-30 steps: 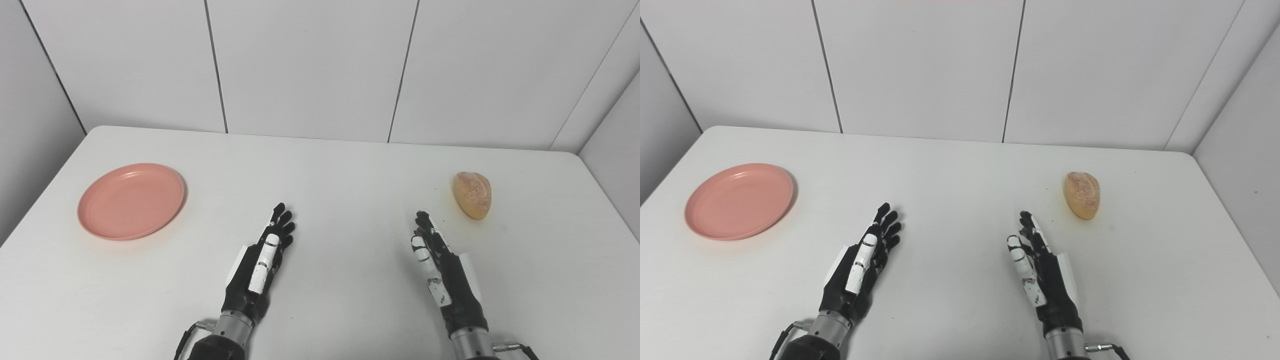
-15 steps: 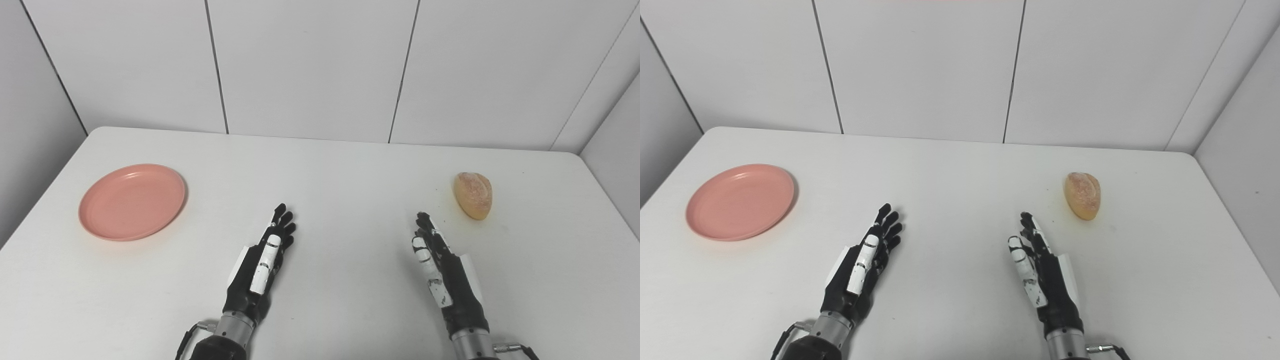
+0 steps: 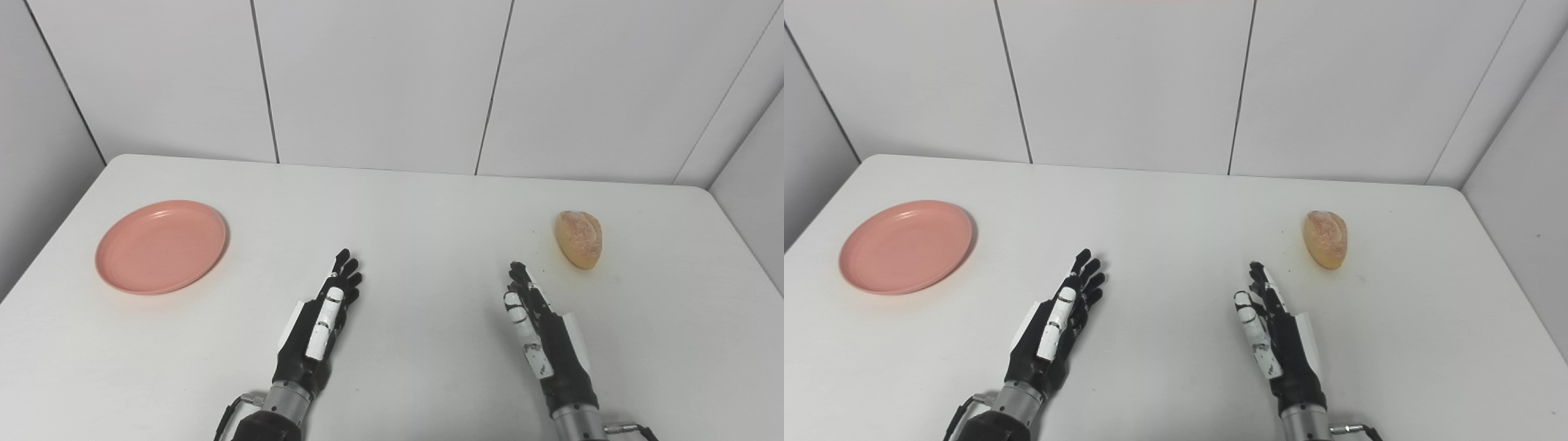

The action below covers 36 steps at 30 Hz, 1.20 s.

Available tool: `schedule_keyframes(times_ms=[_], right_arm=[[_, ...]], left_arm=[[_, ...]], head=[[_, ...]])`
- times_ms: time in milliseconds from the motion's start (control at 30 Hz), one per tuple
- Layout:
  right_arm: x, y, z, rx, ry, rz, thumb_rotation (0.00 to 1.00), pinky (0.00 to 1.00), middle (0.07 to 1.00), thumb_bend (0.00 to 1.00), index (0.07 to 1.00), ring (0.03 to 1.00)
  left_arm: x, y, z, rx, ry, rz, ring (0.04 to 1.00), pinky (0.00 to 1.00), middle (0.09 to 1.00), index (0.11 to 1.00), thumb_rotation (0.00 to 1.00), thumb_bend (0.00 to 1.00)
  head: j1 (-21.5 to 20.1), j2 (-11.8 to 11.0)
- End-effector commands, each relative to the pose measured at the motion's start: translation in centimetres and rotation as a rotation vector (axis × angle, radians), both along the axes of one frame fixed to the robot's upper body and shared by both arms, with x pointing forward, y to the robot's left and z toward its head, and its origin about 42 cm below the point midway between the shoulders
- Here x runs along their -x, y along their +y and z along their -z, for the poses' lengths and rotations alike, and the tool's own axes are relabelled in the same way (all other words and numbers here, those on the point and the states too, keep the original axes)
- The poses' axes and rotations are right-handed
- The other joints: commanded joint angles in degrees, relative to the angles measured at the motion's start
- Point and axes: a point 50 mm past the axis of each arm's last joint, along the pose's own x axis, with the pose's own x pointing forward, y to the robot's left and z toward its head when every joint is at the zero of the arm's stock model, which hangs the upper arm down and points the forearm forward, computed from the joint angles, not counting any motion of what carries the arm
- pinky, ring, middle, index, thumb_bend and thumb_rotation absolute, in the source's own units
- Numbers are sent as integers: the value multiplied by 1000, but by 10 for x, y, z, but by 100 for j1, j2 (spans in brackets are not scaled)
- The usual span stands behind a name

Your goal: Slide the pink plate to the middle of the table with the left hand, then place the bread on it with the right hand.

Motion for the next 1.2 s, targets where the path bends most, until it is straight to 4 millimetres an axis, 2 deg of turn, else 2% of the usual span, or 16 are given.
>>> schedule_keyframes(times_ms=[0, 367, 800, 867, 1167], right_arm=[[0, -2, -12, 0, -91, -5, 1000, 865, 938, 334, 932, 929], [2, -16, -8, -9, -99, -18, 1000, 880, 948, 326, 939, 933], [0, -41, 4, -39, -117, -43, 1000, 937, 967, 317, 959, 958], [-1, -43, 5, -52, -115, -49, 1000, 963, 983, 280, 974, 972], [-2, -46, 9, -96, -95, -63, 1000, 1000, 1000, 211, 999, 999]], left_arm=[[1, -9, 0, 10, -14, 9, 986, 1000, 1000, 992, 1000, 384], [3, -24, 7, 18, -3, 9, 985, 998, 1000, 993, 1000, 382], [1, -52, 21, -47, 7, -9, 964, 947, 979, 969, 1000, 415], [0, -57, 23, -50, 16, -13, 965, 947, 978, 965, 1000, 401], [-2, -67, 26, -69, 11, -20, 965, 933, 977, 966, 1000, 384]], head=[[107, -28], [744, -256], [1822, -789], [1960, -849], [2150, -942]])
